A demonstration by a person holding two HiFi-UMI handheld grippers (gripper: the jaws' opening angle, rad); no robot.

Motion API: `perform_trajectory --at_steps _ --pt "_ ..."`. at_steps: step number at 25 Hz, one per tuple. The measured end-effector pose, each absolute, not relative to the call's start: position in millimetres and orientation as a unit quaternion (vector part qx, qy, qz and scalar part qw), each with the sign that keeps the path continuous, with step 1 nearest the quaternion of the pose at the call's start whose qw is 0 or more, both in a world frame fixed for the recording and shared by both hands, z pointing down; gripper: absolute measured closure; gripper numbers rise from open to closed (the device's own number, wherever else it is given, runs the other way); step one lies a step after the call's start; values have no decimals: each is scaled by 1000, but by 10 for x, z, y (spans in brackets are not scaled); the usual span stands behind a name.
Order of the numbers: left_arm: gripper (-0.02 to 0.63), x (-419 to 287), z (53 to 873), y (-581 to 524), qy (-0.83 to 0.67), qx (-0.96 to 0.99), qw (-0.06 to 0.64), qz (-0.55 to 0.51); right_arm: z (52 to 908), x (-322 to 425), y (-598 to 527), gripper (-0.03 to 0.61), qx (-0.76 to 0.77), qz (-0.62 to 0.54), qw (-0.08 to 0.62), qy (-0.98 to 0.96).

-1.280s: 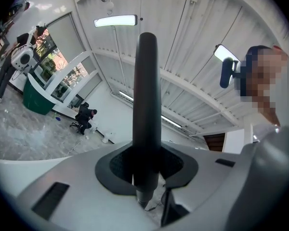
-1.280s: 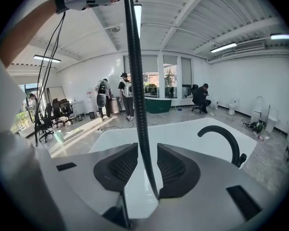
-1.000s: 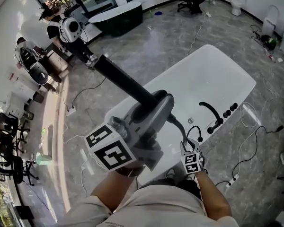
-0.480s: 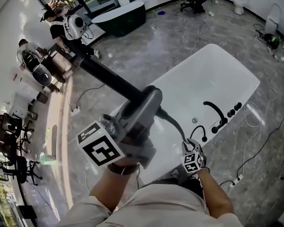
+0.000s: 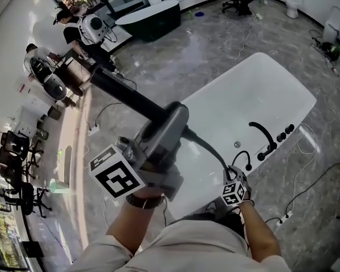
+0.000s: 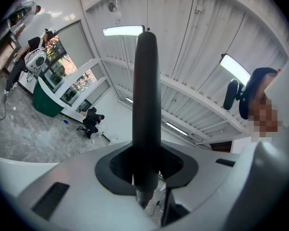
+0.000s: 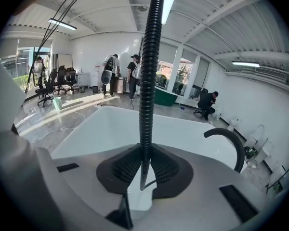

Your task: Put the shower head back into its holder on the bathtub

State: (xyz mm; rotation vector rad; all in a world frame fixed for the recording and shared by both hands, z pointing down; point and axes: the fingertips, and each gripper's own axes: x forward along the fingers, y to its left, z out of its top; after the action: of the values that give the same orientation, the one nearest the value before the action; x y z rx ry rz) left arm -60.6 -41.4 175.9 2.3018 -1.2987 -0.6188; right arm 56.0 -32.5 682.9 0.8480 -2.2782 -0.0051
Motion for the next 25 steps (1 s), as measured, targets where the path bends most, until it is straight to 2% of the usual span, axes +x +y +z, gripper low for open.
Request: perform_trajectory --at_steps 13,25 --pt "511 -1066 2431 -690 -548 783 237 -176 6638 1548 -550 511 403 -8 377 -834" --pt "515 -915 3394 -975 -588 772 233 -56 6307 1956 -586 511 450 2 360 -817"
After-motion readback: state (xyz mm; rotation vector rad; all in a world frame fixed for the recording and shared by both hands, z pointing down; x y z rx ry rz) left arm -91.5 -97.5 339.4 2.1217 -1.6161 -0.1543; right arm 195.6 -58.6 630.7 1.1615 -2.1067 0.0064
